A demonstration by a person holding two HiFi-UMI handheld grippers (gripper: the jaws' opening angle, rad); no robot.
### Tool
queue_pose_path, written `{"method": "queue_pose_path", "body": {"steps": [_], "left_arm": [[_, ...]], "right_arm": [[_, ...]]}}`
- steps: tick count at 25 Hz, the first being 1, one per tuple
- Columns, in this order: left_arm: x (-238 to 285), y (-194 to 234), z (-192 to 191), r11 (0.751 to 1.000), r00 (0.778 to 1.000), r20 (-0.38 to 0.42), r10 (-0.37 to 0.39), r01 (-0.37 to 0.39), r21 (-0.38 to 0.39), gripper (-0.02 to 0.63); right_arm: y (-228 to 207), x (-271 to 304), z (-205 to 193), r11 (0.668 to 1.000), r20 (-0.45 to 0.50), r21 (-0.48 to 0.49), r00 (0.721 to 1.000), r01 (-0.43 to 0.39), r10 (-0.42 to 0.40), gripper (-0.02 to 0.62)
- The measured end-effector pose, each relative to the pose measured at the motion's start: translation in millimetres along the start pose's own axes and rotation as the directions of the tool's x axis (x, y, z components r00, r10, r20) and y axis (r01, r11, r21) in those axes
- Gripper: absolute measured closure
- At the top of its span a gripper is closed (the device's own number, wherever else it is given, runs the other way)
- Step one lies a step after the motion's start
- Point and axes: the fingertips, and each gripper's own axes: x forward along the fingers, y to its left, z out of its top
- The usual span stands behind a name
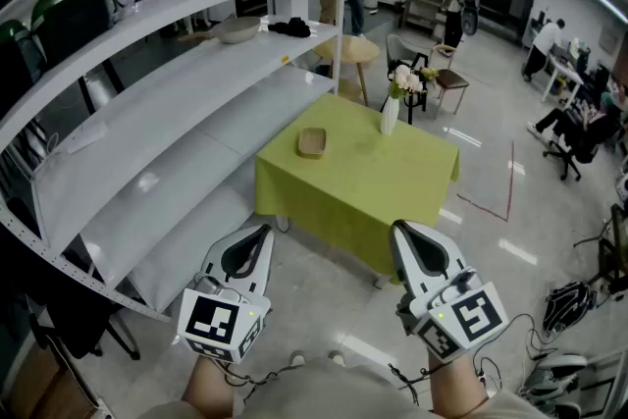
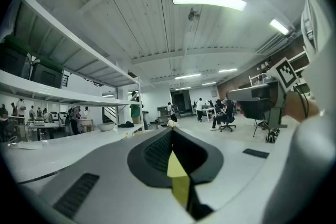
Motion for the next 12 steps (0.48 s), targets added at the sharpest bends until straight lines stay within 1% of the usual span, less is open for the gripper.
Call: {"method": "queue_pose_path", "body": {"steps": [7, 12], "left_arm": [[20, -13, -1, 1.0, 1.0, -0.011, -0.002, 0.002, 0.01, 0.601], [31, -19, -1, 1.0, 1.0, -0.025, 0.014, -0.013, 0.025, 0.601]], "right_arm": [[-23, -2, -6, 1.0, -0.006, 0.026, 1.0, -0.002, 0.002, 0.591], [-41, -3, -9, 0.999, -0.004, 0.037, 1.0, -0.007, 0.007, 0.591]]}}
